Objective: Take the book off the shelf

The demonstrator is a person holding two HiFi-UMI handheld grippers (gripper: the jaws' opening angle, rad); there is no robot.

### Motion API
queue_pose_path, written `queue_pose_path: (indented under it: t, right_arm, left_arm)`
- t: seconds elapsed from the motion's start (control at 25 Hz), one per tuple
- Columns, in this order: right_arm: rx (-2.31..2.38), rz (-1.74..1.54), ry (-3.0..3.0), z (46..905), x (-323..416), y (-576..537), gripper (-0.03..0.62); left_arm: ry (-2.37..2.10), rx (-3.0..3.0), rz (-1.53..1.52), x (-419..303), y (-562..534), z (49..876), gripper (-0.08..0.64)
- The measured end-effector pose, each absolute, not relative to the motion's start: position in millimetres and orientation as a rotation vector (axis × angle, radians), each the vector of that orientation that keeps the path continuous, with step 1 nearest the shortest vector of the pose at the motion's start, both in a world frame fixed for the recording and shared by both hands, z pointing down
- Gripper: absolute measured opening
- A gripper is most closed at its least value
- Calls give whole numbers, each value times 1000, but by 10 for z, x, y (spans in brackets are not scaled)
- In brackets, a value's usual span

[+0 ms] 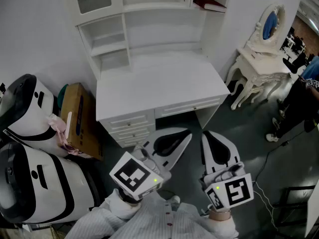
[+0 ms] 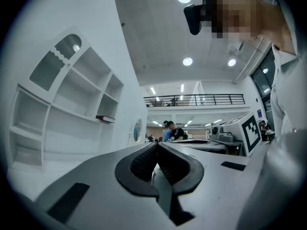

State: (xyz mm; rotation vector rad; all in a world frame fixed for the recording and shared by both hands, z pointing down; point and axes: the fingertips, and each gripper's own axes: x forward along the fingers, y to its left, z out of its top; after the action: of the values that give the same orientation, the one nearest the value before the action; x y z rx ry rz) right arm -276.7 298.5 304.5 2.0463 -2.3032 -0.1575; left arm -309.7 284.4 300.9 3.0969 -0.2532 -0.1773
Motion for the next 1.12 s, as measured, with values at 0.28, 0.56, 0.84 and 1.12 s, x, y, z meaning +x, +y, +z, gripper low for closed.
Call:
queue_pose_path:
  t: [0.28,0.56,0.84,1.12]
  right_arm:
    - [2064,-178,-2326,2990,-2571,3107,17]
    - [2047,-154,-2359,3056,-2357,3481,17]
    - [2005,-124,-2365,3200,-2258,3915,17]
    - [1986,-114,-2383,3242,-2218,4036,17]
  left_arm:
    - [-263,3107,-193,-2887,2962,2991,11]
    - [-289,3096,-182,-2678,3339,3046,11]
    - [-313,3087,-140,-2579,3811,3174,11]
    - [-332,3094,-109,-2521,3932,3215,11]
